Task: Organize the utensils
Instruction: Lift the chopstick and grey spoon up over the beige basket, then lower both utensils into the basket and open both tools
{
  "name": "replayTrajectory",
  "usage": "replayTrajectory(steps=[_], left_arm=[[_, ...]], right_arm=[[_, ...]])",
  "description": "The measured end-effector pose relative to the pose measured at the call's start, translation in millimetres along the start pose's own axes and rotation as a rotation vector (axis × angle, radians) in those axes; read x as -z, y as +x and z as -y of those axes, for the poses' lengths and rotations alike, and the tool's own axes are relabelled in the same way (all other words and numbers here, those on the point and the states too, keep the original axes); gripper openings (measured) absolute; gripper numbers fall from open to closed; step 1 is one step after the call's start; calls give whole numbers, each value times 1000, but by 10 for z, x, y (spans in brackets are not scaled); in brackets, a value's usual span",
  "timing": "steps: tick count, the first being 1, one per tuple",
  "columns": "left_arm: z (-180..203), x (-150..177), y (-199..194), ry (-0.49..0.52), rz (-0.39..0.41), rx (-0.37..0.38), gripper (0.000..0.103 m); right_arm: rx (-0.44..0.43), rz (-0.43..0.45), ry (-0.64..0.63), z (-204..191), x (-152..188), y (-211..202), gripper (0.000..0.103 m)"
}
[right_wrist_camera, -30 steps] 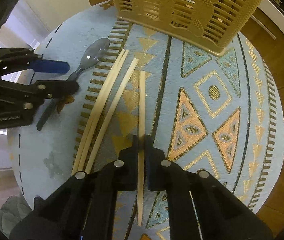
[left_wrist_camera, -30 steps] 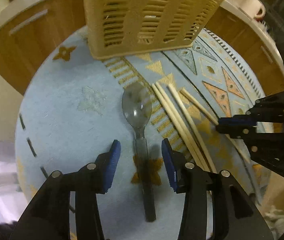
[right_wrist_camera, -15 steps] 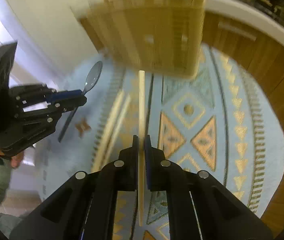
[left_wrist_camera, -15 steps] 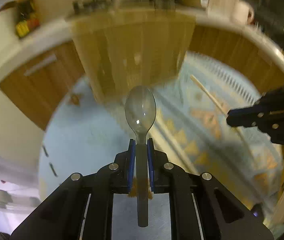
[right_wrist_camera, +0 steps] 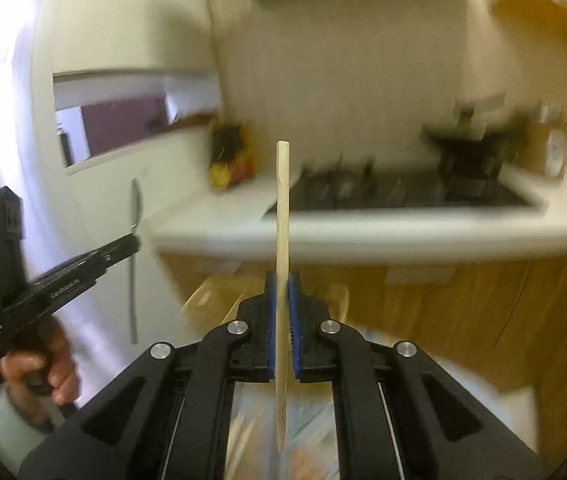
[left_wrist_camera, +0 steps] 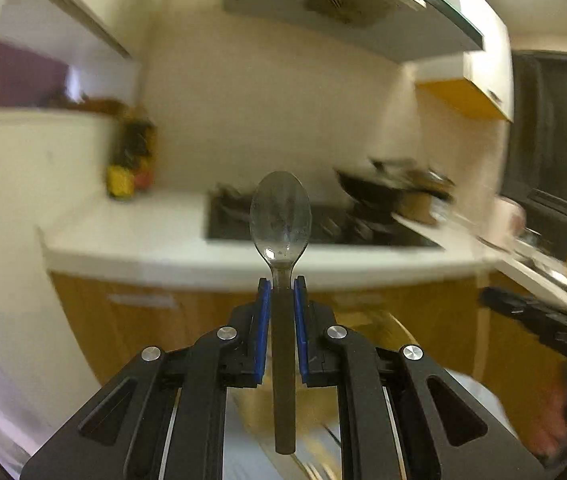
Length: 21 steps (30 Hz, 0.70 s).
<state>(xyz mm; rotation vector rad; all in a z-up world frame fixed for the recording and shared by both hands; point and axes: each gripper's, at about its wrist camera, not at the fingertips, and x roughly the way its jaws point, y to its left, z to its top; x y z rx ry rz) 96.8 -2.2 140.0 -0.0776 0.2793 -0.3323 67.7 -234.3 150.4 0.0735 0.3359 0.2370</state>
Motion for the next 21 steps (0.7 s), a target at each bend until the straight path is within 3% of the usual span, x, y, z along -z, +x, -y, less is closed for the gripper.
replayTrajectory(steps=[2, 10, 21], left_arm=[[12, -37, 114, -10, 38, 27, 10], [-112, -71, 534, -90, 107, 81, 10], [-143, 111, 720, -87, 143, 51, 10]], right_arm=[[45, 58, -28, -35, -24, 55, 4], [63, 162, 40, 95, -121, 486, 4], [150, 168, 56, 170, 91, 949, 4]])
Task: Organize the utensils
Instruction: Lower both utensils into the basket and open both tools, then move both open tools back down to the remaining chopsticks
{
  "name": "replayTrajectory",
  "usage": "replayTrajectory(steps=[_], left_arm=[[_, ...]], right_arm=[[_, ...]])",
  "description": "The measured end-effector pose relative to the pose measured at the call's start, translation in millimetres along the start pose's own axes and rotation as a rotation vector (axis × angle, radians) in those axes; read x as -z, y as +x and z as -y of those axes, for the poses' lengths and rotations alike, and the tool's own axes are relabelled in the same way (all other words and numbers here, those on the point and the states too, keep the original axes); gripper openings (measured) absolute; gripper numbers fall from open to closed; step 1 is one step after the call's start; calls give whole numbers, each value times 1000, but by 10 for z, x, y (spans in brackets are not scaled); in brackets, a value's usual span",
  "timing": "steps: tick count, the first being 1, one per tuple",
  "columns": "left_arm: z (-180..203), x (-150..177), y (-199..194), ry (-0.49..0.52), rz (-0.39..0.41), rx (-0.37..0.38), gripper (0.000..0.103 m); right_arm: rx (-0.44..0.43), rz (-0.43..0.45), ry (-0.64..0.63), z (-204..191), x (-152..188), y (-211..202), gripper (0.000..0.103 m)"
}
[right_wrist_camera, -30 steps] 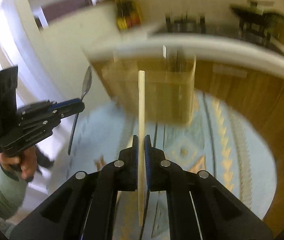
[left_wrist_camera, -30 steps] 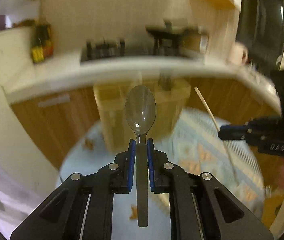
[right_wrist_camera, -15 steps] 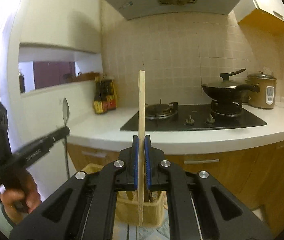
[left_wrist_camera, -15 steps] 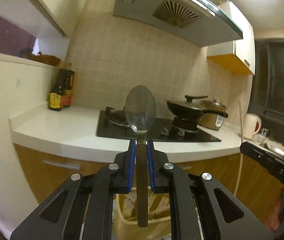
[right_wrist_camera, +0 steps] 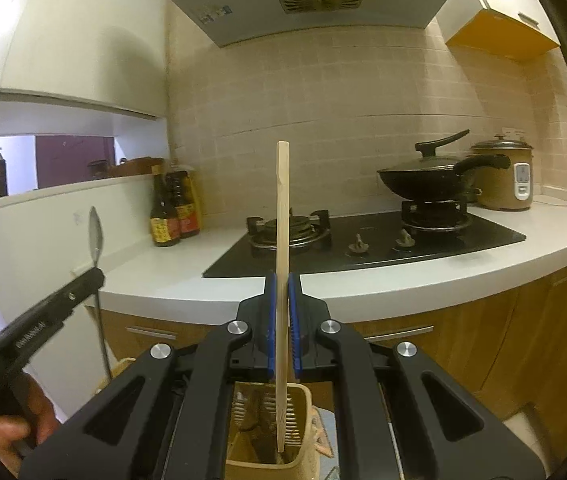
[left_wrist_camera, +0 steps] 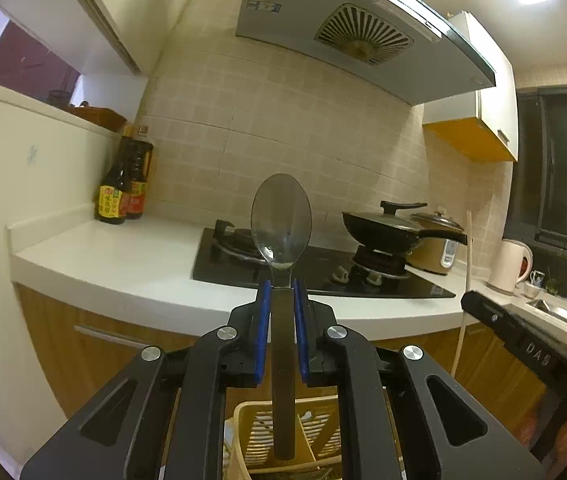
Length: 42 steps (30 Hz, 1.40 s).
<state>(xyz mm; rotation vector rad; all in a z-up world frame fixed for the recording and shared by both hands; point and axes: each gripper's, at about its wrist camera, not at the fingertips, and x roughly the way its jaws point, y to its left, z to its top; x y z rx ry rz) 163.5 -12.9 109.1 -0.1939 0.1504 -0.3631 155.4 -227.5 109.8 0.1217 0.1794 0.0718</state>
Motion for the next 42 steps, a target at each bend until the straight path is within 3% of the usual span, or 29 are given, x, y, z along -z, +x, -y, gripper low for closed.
replayTrajectory(steps=[15, 18, 24, 26, 28, 29, 34, 42], left_arm=[[-137, 227, 16, -8, -38, 28, 11], [-152, 223, -51, -3, -40, 31, 21], [-197, 219, -231, -15, -63, 44, 27], [-229, 215, -329, -32, -73, 55, 36], [-248, 221, -409, -44, -92, 68, 38], [-251, 228, -452, -49, -106, 75, 38], [-200, 355, -590, -51, -277, 128, 44], [-136, 777, -645, -11, -562, 102, 44]], right_arm=[[-2, -6, -25, -30, 271, 30, 5], [-29, -46, -12, 1, 309, -1, 5], [-64, -114, 32, 102, 406, -162, 8], [-78, -144, 48, 144, 446, -257, 13], [-91, -172, 59, 169, 484, -346, 22], [-97, -181, 63, 176, 499, -383, 28], [-119, -275, 70, 131, 589, -572, 32], [-191, -610, 64, -144, 997, -643, 32]])
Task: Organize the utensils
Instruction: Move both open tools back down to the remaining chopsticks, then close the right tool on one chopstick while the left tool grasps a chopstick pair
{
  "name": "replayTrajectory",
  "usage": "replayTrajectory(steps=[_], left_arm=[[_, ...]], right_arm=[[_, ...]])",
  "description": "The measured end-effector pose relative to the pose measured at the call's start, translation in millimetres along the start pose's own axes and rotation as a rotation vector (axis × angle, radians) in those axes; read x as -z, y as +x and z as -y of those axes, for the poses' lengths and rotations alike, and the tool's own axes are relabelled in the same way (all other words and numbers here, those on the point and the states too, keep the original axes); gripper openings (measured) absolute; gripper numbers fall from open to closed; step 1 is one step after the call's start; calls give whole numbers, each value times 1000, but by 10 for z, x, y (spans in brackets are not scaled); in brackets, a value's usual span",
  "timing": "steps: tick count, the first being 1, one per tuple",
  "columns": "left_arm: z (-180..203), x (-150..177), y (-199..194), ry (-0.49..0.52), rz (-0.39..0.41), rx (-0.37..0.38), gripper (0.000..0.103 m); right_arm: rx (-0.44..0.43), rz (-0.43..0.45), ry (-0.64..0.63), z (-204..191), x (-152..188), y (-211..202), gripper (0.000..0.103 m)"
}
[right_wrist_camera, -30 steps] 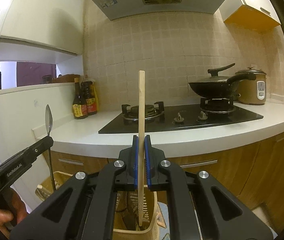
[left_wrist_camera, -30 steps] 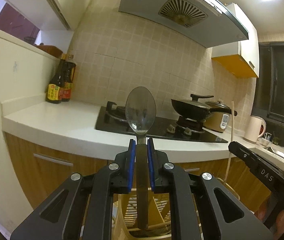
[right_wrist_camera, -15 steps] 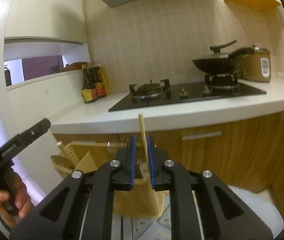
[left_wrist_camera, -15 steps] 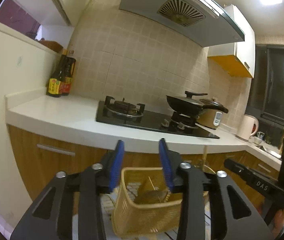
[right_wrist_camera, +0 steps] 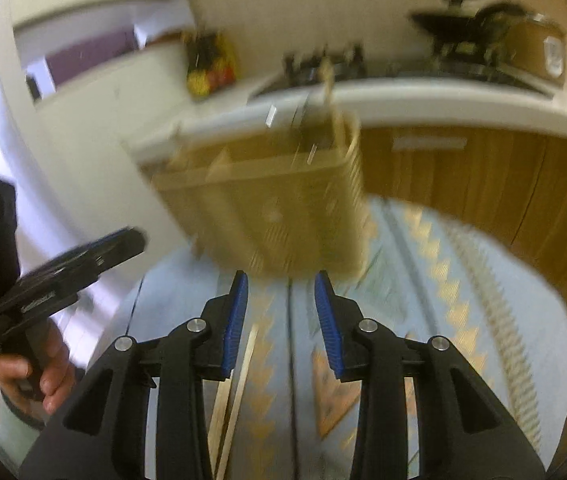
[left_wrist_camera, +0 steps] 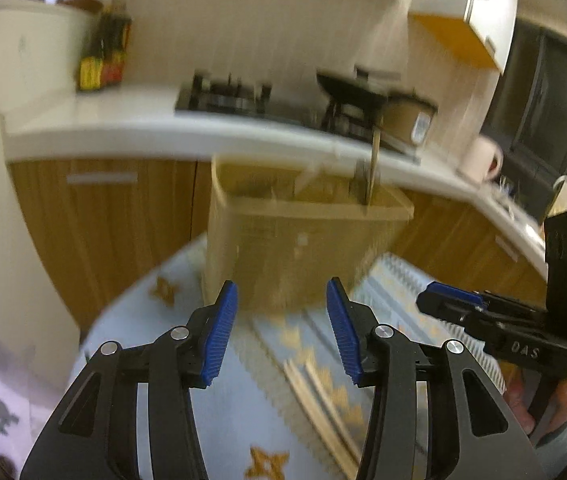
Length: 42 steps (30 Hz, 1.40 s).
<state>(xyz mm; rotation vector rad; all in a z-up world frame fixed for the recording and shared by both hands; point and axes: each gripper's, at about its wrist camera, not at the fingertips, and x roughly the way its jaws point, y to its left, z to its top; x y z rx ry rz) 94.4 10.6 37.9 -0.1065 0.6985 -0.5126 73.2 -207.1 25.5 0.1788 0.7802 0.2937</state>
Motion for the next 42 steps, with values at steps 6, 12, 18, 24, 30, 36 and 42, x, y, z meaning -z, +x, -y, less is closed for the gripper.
replayTrajectory(steps=[6, 12, 18, 24, 30, 36, 42], left_arm=[[-151, 315, 272, -85, -203, 28, 44], [-272, 550, 396, -170, -261, 85, 44], [-239, 610, 401, -169, -264, 100, 44], [-139, 647, 503, -160, -288, 92, 44], [-91, 692, 565, -156, -322, 67, 44], [77, 744, 635, -95, -367, 38, 44], [460, 803, 739, 101, -415, -100, 45]], right_arm=[[-26, -196, -33, -256, 417, 264, 31], [16, -227, -39, -441, 748, 376, 31], [75, -263, -57, -494, 907, 495, 20], [171, -247, -140, -647, 1040, 535, 18], [215, -247, -199, -719, 1133, 519, 10], [247, -228, -140, -391, 1138, 362, 4], [274, -213, -55, -24, 1109, 234, 4]])
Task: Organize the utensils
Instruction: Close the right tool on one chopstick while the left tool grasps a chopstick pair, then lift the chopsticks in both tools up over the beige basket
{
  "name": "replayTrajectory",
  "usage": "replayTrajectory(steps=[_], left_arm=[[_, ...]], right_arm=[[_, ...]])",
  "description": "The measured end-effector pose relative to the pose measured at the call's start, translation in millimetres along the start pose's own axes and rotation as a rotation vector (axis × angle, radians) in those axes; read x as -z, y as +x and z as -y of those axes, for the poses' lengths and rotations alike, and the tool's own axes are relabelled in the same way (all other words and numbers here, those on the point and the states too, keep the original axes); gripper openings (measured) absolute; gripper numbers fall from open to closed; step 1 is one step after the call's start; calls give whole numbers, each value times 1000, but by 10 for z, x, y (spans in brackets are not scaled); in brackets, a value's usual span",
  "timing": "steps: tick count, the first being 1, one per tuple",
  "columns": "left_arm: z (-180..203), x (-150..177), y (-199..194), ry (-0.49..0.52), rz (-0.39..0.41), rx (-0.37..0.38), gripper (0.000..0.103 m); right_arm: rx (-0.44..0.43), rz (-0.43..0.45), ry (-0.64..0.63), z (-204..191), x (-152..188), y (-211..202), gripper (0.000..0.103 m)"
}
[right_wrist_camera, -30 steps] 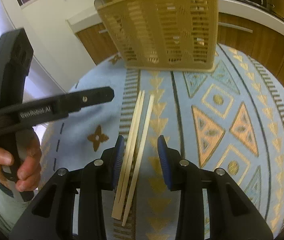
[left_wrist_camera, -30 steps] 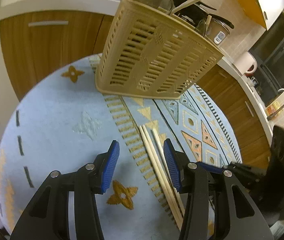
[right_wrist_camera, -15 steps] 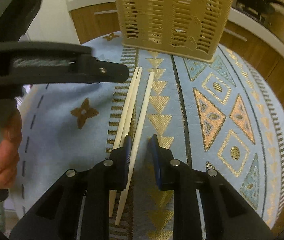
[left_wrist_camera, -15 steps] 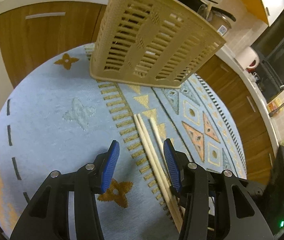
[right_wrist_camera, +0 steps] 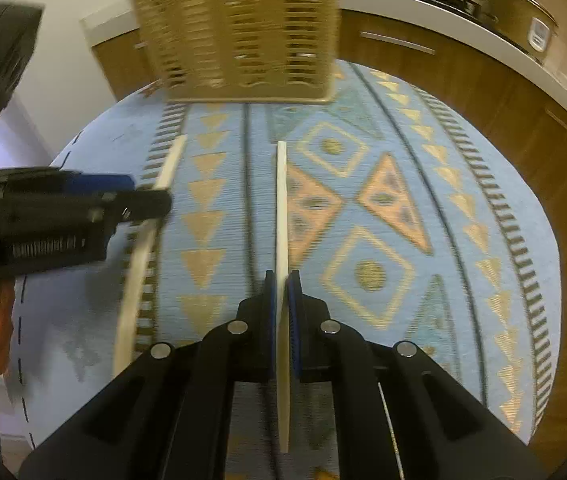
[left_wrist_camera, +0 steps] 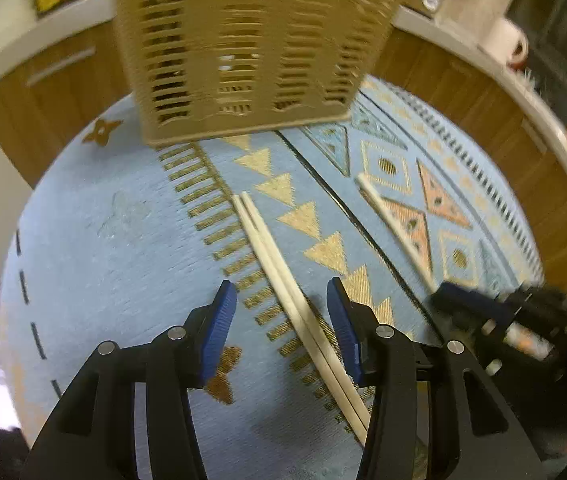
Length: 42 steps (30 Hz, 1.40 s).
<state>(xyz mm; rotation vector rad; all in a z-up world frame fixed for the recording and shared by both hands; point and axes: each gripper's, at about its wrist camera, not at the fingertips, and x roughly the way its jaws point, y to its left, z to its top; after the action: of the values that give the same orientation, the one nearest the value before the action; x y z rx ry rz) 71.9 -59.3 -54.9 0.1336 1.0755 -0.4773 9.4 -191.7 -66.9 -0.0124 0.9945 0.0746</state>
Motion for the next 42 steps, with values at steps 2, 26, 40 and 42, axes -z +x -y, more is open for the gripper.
replayTrajectory(steps=[2, 26, 40, 42], left_arm=[[118, 12, 23, 59, -5, -80, 41], [-491, -116, -141, 34, -95, 58, 14], [-208, -305, 95, 212, -231, -116, 19], [-196, -334, 112, 211, -234, -112, 13]], right_arm=[[0, -3, 28, 135, -15, -4, 4], [-156, -218, 30, 401, -575, 187, 44], [-88, -346, -110, 179, -840, 415, 5], [-86, -346, -128, 154, -844, 422, 5]])
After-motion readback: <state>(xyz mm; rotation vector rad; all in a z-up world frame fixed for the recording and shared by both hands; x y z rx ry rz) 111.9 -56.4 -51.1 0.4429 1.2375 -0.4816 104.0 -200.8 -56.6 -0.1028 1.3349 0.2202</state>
